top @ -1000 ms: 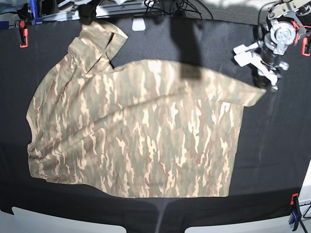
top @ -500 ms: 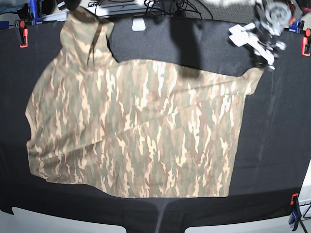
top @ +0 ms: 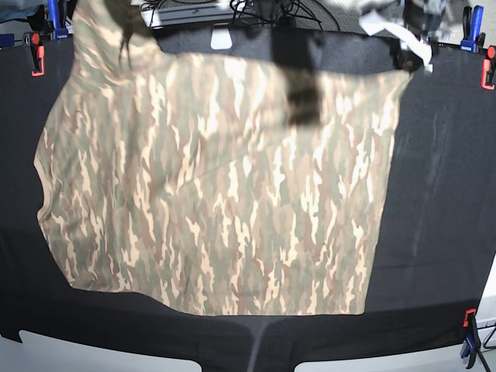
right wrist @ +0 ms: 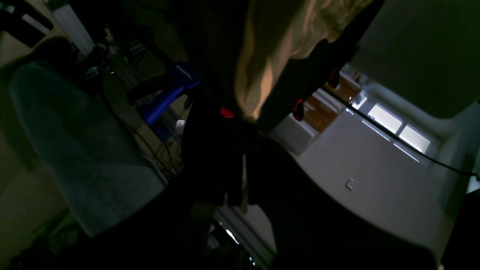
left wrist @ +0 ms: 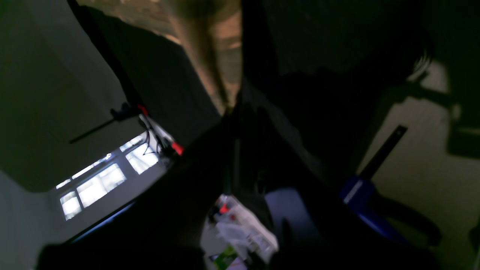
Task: Layout the t-shirt on the table in an organized manner, then fold the t-shirt properly
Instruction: 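Lift the shirt with both grippers and pull it taut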
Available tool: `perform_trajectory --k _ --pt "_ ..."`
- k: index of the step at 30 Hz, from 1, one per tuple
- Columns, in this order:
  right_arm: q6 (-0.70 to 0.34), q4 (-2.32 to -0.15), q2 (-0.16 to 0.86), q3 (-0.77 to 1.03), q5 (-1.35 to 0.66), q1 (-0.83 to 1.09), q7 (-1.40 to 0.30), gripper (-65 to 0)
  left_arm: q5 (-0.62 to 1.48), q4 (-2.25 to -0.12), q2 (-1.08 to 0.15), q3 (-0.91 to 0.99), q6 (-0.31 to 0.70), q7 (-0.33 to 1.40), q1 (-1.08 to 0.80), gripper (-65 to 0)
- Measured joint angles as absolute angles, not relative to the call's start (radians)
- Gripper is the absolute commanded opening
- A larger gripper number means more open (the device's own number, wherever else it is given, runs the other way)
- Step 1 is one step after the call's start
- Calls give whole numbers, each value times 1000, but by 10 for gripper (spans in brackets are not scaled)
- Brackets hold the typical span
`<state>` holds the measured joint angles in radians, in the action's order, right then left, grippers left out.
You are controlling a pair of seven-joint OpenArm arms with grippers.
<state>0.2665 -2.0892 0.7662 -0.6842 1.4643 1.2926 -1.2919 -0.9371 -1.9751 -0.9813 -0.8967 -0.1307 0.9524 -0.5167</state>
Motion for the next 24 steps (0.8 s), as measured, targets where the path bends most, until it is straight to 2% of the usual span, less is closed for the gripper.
perform_trajectory --k 8,13,19,24 --pt "266 -2089 773 -677 1466 1290 -1291 -650 -1071 -1975 -981 -896 -164 978 -615 -650" --pt "322 -2089 769 -588 1460 1233 -1280 -650 -1137 -1975 -981 -894 -290 921 -589 -650" --pt "378 -2090 763 -450 1133 1043 -1068 -650 -1120 -1975 -978 -894 -296 807 -487 -650" --pt "326 -2090 762 -347 842 847 -984 -650 -919 -1975 -974 -895 -296 768 -353 -650"
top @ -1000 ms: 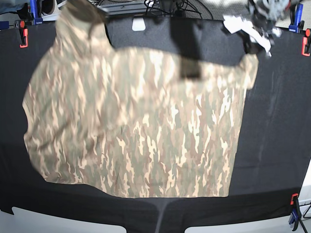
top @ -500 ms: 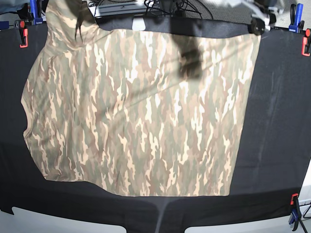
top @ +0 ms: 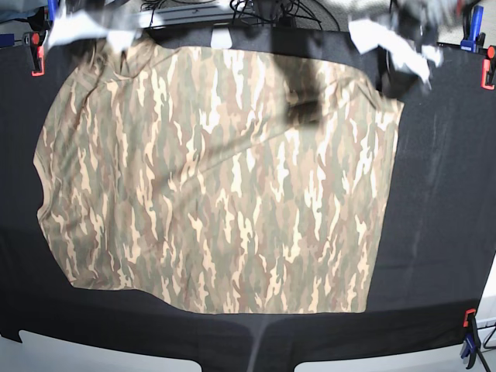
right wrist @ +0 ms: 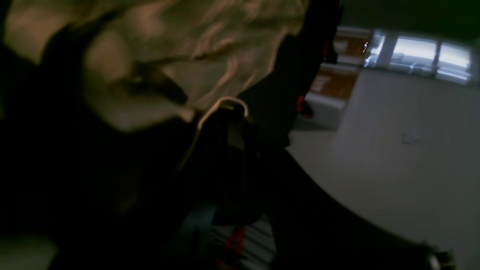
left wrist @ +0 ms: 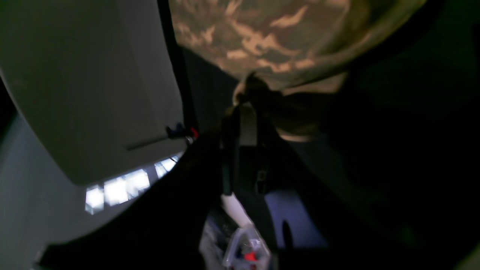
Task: Layout the t-shirt on the table in an organized manner, then fold the t-shirt properly
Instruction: 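Lift the shirt with both grippers and pull it taut, then lower the shirt and lay it flat, releasing both grippers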
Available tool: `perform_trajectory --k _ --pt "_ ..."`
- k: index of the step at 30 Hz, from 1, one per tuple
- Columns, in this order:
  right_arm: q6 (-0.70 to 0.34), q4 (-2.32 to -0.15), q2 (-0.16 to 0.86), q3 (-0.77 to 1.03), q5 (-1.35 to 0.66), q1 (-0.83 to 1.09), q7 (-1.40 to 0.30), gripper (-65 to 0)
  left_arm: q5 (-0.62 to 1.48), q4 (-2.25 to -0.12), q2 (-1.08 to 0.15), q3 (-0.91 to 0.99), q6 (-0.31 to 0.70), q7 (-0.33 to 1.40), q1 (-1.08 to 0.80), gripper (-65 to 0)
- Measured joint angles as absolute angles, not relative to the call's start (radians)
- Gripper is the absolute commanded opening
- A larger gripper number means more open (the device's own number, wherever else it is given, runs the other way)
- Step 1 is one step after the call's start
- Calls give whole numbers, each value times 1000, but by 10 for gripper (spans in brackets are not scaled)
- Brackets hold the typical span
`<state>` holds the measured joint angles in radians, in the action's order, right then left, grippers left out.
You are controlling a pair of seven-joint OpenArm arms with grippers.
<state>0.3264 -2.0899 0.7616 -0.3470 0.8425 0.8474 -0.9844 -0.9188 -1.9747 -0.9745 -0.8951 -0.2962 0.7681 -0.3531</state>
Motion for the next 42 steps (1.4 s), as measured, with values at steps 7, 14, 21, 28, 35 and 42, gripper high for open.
perform_trajectory --k 7,14,21,28,35,42 --pt "176 -2090 759 -169 491 650 -863 -650 -750 -1975 -856 -896 -292 713 -168 -650" --pt "38 -2090 759 -12 234 480 -828 -650 -672 -1975 -743 -896 -296 714 -33 -650" --pt "-19 -2057 755 15 180 345 -810 -650 -650 -1959 -681 -851 -295 713 0 -650" --pt "-35 -1880 752 14 178 225 -798 -650 -561 -1801 -651 -693 -297 666 3 -650" --pt "-117 -1729 748 15 102 96 -779 -650 -527 -1678 -651 -651 -294 602 7 -650" --pt "-216 -1675 748 15 -30 -1 -734 -650 -440 -1639 -648 -651 -294 502 39 -650"
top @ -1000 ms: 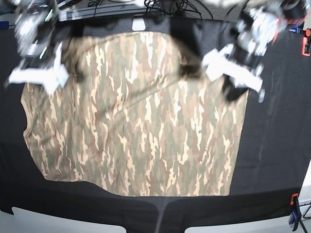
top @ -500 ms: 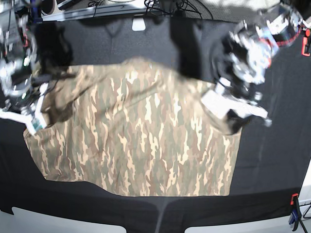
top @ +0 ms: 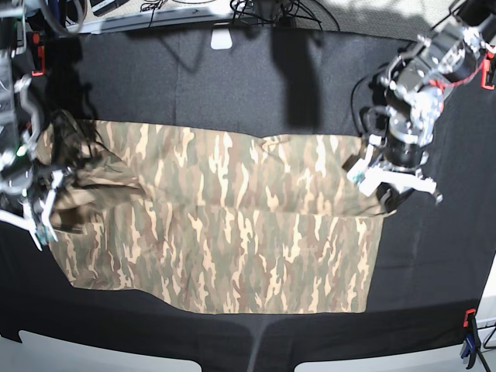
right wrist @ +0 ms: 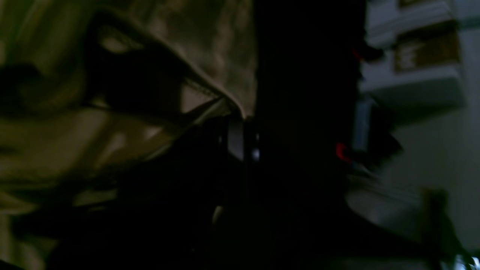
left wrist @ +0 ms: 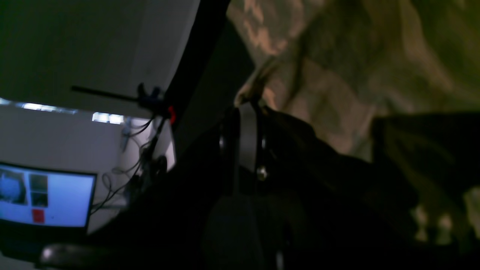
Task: Layout the t-shirt on the table in an organized manner, then fold the t-shirt properly
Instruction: 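Lower the shirt and lay it flat, releasing both grippers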
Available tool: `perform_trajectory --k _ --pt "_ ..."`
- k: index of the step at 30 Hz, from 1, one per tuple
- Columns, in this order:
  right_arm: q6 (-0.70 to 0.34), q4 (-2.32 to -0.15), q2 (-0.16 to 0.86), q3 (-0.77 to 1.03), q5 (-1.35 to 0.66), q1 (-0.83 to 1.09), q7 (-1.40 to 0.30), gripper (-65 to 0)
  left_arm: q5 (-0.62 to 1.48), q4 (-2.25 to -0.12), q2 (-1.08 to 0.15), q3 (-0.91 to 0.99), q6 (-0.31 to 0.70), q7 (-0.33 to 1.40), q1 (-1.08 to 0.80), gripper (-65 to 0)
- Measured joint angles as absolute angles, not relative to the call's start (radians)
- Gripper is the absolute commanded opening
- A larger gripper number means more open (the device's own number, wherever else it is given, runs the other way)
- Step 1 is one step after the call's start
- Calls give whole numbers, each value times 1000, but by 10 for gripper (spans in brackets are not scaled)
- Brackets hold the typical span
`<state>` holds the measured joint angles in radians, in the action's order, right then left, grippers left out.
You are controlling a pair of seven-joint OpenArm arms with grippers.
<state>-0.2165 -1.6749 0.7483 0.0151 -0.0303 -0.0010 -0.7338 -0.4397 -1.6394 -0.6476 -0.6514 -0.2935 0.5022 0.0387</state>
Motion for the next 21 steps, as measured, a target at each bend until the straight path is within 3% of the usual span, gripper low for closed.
perform_trajectory --k 15,21 --pt "-386 -1430 739 14 -221 -219 -657 -650 -366 -1450 -532 -651 -291 471 100 -650" --pt "-504 -1314 614 18 -160 -355 -653 -650 -374 -1450 -532 -651 -291 471 100 -650"
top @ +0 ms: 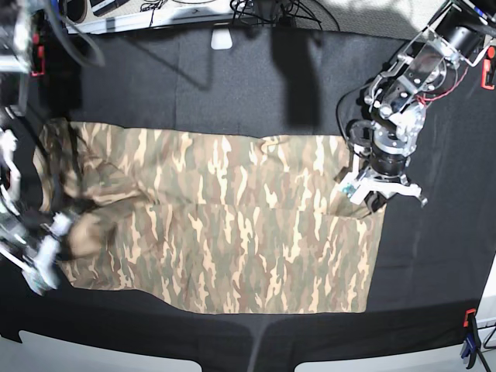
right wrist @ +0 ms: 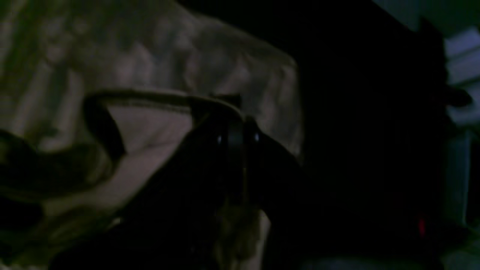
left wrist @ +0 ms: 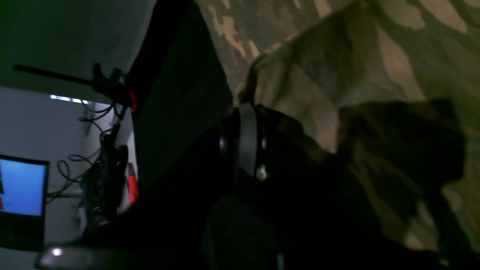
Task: Layout the t-shirt on the table in an organized manner, then fold the t-shirt properly
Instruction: 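Lower the shirt and lay it flat, releasing both grippers, then move both grippers to the shirt's edge and grasp its corners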
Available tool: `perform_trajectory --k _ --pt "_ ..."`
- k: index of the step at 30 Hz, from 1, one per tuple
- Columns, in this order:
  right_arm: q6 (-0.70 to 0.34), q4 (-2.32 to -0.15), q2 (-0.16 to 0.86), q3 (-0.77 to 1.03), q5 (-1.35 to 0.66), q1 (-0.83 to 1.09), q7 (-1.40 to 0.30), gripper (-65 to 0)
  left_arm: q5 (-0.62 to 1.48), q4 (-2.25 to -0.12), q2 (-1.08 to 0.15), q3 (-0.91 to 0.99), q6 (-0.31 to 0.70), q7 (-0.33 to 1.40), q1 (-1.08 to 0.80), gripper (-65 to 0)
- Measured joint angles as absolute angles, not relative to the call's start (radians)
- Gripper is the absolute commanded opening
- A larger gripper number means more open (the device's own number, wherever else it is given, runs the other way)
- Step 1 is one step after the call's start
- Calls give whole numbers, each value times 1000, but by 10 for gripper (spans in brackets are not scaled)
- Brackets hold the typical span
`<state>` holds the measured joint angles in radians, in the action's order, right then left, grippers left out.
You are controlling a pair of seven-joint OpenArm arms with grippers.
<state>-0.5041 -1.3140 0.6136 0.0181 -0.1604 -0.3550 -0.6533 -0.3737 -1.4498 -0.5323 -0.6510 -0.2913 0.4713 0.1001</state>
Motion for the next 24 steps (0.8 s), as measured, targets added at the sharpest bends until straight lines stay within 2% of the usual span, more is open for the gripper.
perform_trajectory --k 5,13,16,20,22,24 --pt "-516 -1204 513 -9 -155 -443 -651 -650 -374 -1450 -533 -651 -292 471 100 -650" --pt "-504 -1102 514 -147 -71 -515 -650 -650 -373 -1450 -532 -651 -292 471 100 -650" --pt "-468 -1101 510 -168 -49 -513 -650 -650 -374 -1450 -532 -651 -292 480 100 -650" --pt "-366 -1100 518 -166 45 -515 -677 -650 -374 -1450 -533 -651 -292 494 100 -650" --pt "-356 -1100 525 -164 52 -515 -686 -650 -374 -1450 -532 -651 -292 494 100 -650" --pt "-355 -1100 528 -164 53 -515 -697 -532 -374 -1450 -532 -651 -292 494 100 -650"
